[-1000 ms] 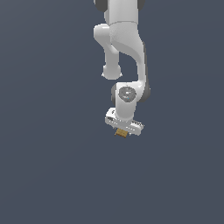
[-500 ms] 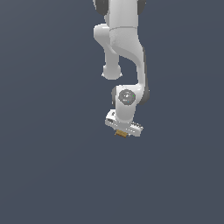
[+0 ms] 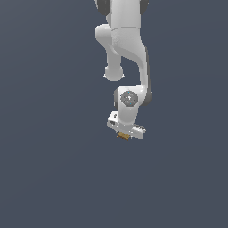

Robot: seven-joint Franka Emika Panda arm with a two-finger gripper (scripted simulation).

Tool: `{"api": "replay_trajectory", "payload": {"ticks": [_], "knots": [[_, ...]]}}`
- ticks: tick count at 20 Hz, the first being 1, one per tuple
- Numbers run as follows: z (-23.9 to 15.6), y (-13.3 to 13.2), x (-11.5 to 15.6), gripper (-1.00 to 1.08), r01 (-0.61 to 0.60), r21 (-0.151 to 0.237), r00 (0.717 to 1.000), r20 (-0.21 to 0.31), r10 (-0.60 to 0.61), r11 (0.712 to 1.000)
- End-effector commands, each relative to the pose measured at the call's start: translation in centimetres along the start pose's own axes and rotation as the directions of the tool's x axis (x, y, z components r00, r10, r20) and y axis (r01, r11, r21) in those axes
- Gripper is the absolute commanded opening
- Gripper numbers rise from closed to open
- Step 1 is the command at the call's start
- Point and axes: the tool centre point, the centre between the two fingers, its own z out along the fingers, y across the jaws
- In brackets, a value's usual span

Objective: Pick up the object and move it to a goal position.

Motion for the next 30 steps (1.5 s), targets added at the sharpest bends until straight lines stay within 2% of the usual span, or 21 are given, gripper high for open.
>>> {"api": "replay_trajectory", "payload": {"ticks": [1,9,22,30], "knots": [[-0.2,0.0,-0.2,-1.0,0.001,0.0,1.0,0.0,-0.001,1.0],[-2.5,0.1,-1.9,-1.0,0.001,0.0,1.0,0.0,-0.001,1.0],[-9.7,0.6,-7.1,-1.0,0.0,0.0,1.0,-0.001,0.0,1.0],[-12.1,0.7,-8.6,-1.0,0.0,0.0,1.0,-0.001,0.0,1.0]]}}
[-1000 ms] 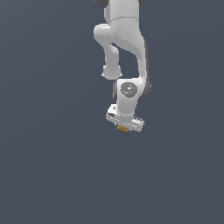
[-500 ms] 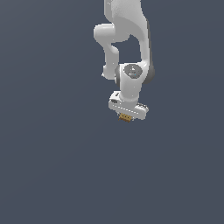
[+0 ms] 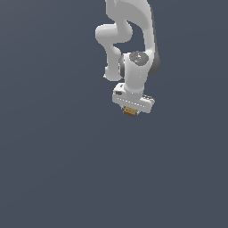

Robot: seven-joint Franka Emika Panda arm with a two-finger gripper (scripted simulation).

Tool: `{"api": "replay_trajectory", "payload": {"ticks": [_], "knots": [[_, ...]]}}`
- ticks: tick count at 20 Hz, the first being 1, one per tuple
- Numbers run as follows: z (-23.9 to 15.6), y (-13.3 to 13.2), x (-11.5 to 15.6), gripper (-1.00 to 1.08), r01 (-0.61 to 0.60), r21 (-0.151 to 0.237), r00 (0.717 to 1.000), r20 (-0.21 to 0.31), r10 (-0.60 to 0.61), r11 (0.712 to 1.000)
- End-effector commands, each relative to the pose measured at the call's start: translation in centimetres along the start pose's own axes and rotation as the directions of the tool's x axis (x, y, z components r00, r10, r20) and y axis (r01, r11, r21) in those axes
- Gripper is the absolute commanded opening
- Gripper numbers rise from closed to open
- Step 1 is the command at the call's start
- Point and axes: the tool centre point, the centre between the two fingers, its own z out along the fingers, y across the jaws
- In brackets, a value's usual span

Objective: Pick up the object and move it to a goal position.

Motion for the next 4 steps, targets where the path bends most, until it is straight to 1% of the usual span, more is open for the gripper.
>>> {"api": "replay_trajectory", "payload": {"ticks": [1,4], "knots": [[-0.49,0.02,-0.31,-1.0,0.0,0.0,1.0,0.0,0.0,1.0],[-0.67,0.03,-0.41,-1.0,0.0,0.0,1.0,0.0,0.0,1.0]]}}
